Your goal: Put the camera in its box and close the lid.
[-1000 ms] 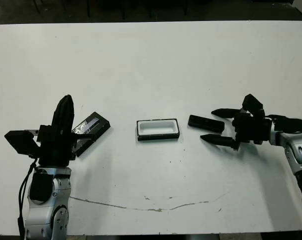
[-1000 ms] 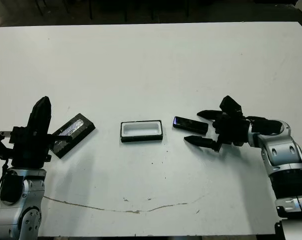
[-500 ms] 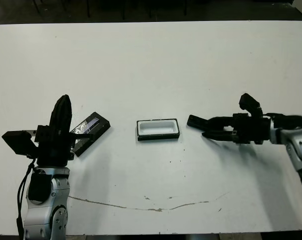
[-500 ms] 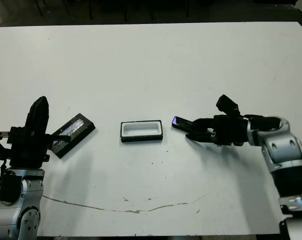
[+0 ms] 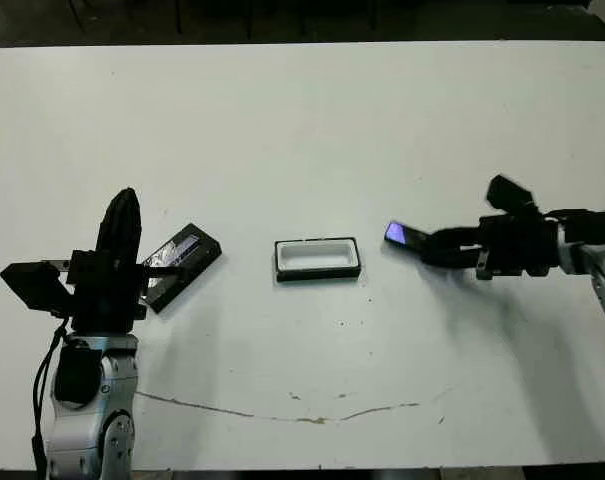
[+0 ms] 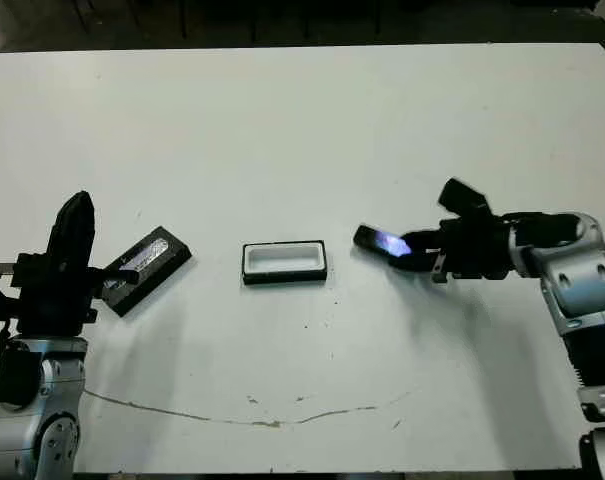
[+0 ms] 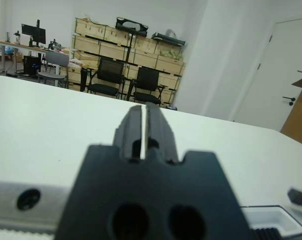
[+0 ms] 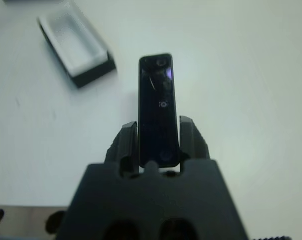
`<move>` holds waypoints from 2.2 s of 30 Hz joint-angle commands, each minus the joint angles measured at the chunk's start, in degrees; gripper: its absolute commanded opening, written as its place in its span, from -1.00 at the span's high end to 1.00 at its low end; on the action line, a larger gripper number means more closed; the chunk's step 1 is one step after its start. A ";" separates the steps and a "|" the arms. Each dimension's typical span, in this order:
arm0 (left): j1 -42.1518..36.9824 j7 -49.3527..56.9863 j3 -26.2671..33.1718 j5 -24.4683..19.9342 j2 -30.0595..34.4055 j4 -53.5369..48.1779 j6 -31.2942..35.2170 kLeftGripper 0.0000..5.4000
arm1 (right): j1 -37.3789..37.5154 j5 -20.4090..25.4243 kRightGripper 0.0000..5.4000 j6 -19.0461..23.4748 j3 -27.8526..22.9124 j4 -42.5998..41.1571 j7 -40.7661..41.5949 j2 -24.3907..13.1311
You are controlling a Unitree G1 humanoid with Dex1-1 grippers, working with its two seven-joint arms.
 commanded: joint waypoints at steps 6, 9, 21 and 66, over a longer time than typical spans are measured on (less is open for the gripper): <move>0.80 0.13 -0.29 1.09 0.71 0.77 0.22 1.00 | -7.72 4.60 0.75 4.23 -2.03 -6.14 0.30 0.17; 1.07 0.68 -0.50 1.32 0.43 0.28 0.76 1.00 | -13.01 4.08 0.75 7.57 1.32 -7.67 2.58 0.36; 1.75 0.75 -1.10 1.65 -0.03 0.60 -0.24 1.00 | -25.98 -7.41 0.75 5.85 17.62 -1.83 10.07 3.49; 2.88 1.95 -2.78 0.90 -0.57 -0.55 0.85 1.00 | -22.67 -26.97 0.75 10.81 33.42 -15.34 9.99 5.46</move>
